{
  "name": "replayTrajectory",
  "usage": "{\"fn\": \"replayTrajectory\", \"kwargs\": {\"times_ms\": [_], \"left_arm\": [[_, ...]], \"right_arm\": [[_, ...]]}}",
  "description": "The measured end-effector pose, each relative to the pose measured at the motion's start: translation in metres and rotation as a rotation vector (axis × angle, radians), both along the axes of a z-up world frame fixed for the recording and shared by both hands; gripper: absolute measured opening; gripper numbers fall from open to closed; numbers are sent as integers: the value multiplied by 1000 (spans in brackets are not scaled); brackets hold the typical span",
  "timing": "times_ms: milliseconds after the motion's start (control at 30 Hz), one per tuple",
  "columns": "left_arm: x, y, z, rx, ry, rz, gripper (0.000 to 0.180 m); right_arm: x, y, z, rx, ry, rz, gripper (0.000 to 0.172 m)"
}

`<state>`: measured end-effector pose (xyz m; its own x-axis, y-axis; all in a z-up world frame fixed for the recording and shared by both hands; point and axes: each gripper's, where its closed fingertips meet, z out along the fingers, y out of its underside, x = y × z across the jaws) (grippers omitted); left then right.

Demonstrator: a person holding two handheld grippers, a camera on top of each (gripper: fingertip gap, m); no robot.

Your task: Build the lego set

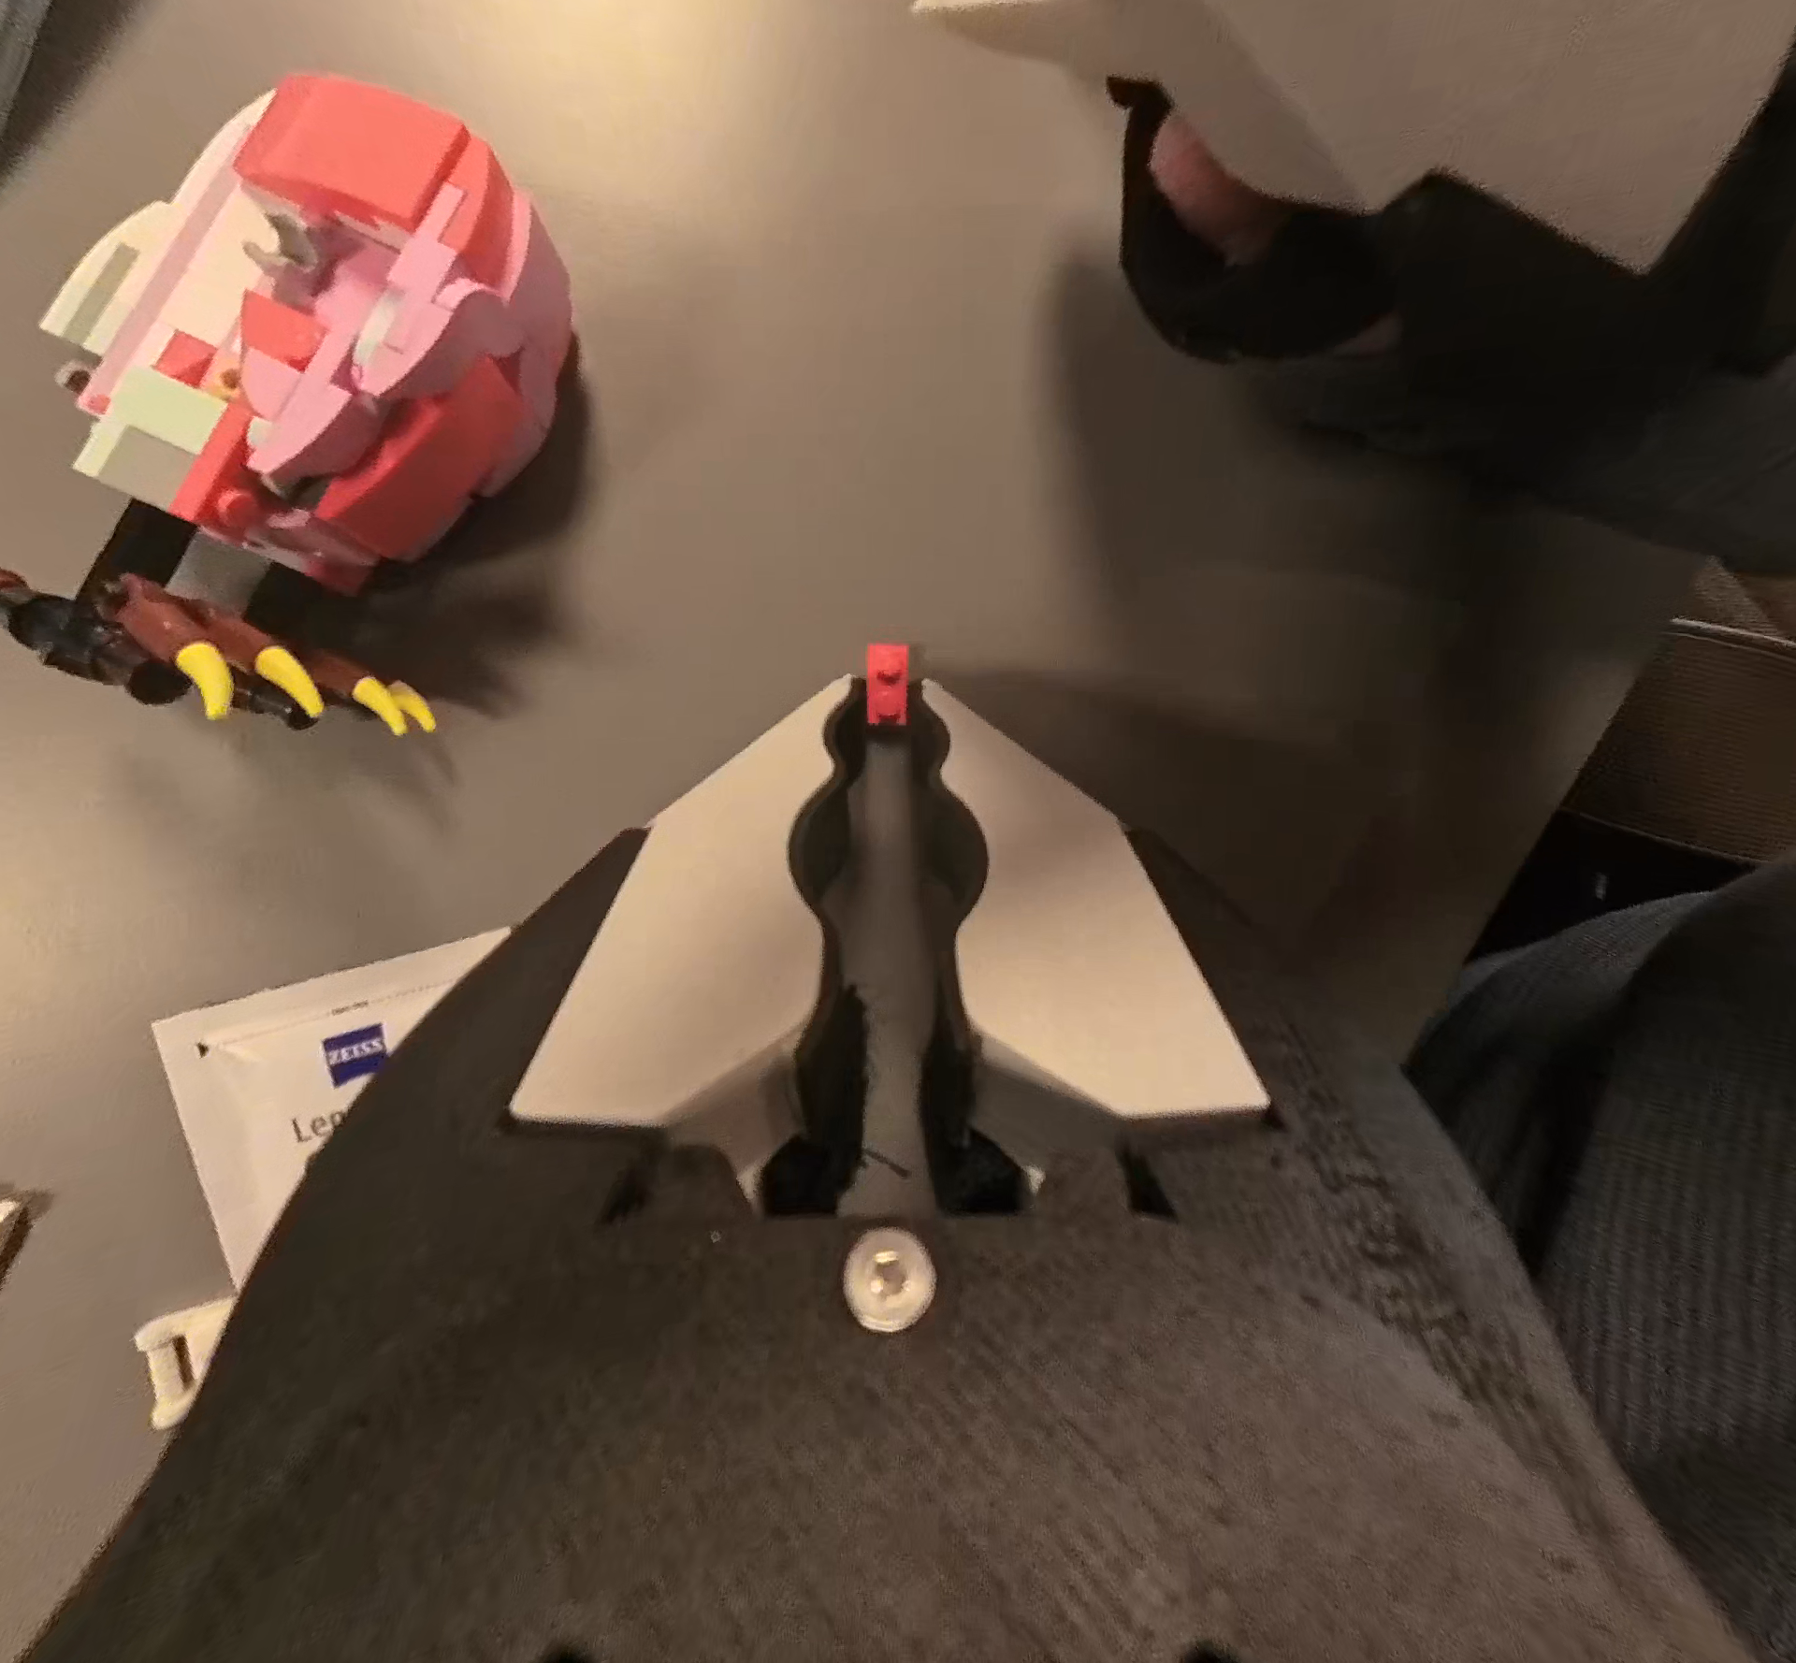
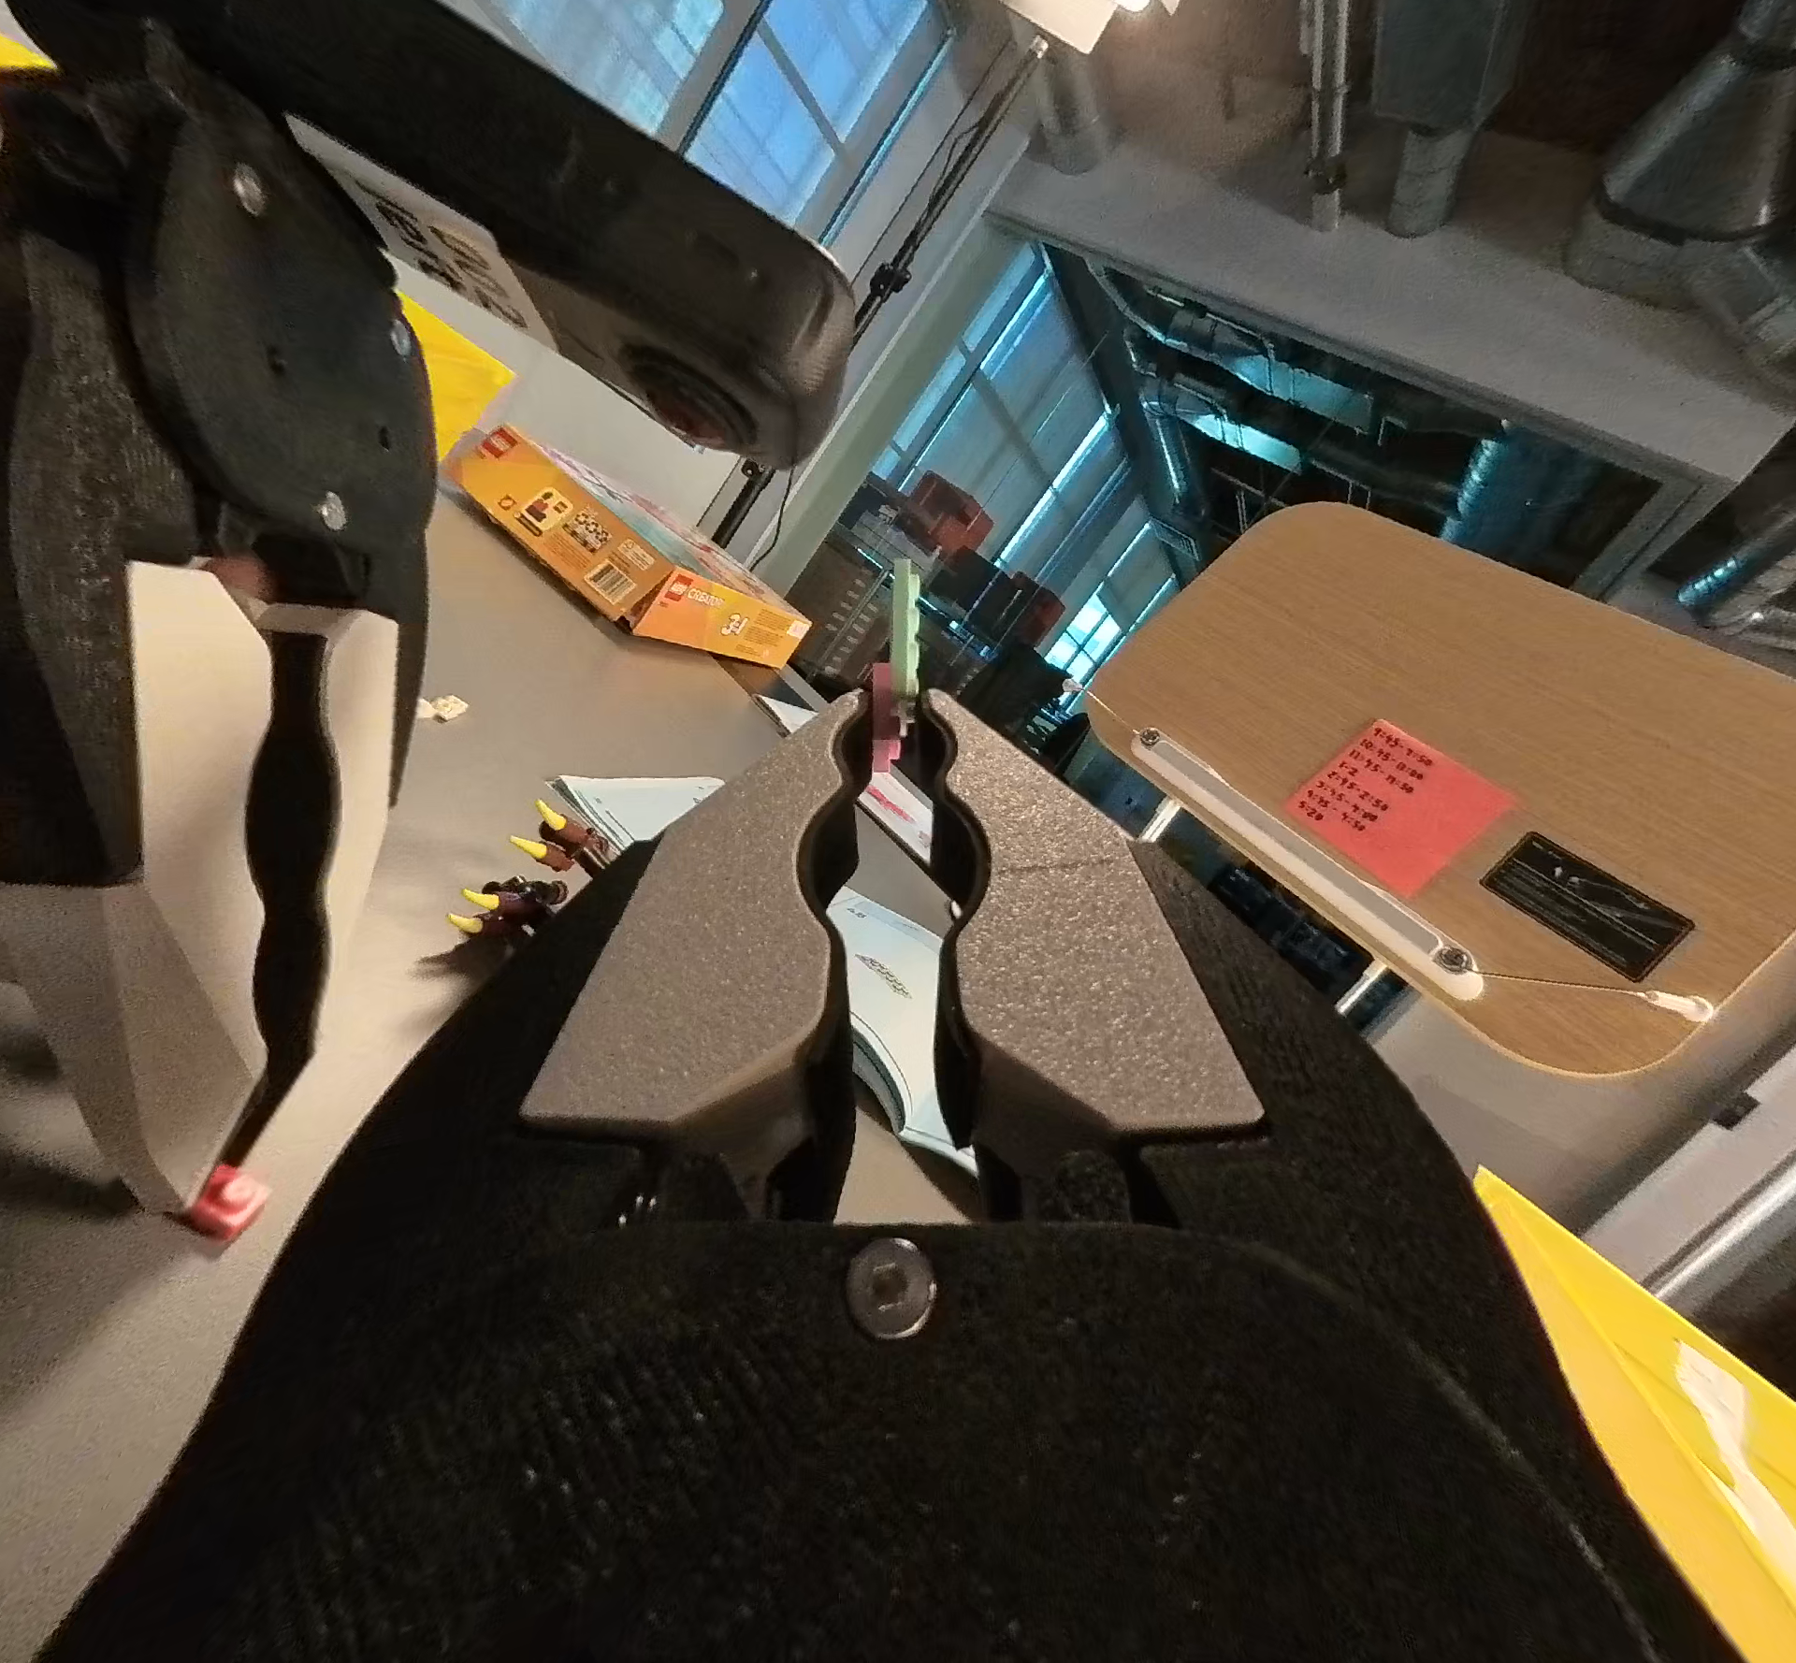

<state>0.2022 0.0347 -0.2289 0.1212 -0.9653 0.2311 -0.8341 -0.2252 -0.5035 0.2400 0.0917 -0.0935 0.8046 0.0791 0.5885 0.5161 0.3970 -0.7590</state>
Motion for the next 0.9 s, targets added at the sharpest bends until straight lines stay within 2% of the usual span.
{"fn": "replayTrajectory", "kwargs": {"times_ms": [100, 200, 300, 433, 567, 700, 800, 900], "left_arm": [[-2, 3, 3, 2, -27, 19, 32], [-12, 15, 7, 71, -69, 43, 49], [-15, 36, 27, 202, -282, 76, 53], [-26, 68, 49, 495, -490, 74, 64], [-32, 82, 52, 855, -536, -2, 73], [-28, 58, 54, 870, -601, -103, 71], [-29, 55, 63, 850, -668, -76, 69], [-33, 54, 76, 757, -766, -33, 68]], "right_arm": [[-3, -1, 0, 14, -36, -2, 5], [-11, -4, -2, 39, -117, -9, 5], [-16, -3, -4, 74, -257, -80, 5], [-34, -4, -14, 71, -373, -39, 5], [-44, -1, -29, 11, -421, 18, 5], [-45, 2, -35, -54, -383, 46, 5], [-44, 4, -36, -99, -325, 64, 6], [-49, 3, -34, -139, -251, 103, 5]]}}
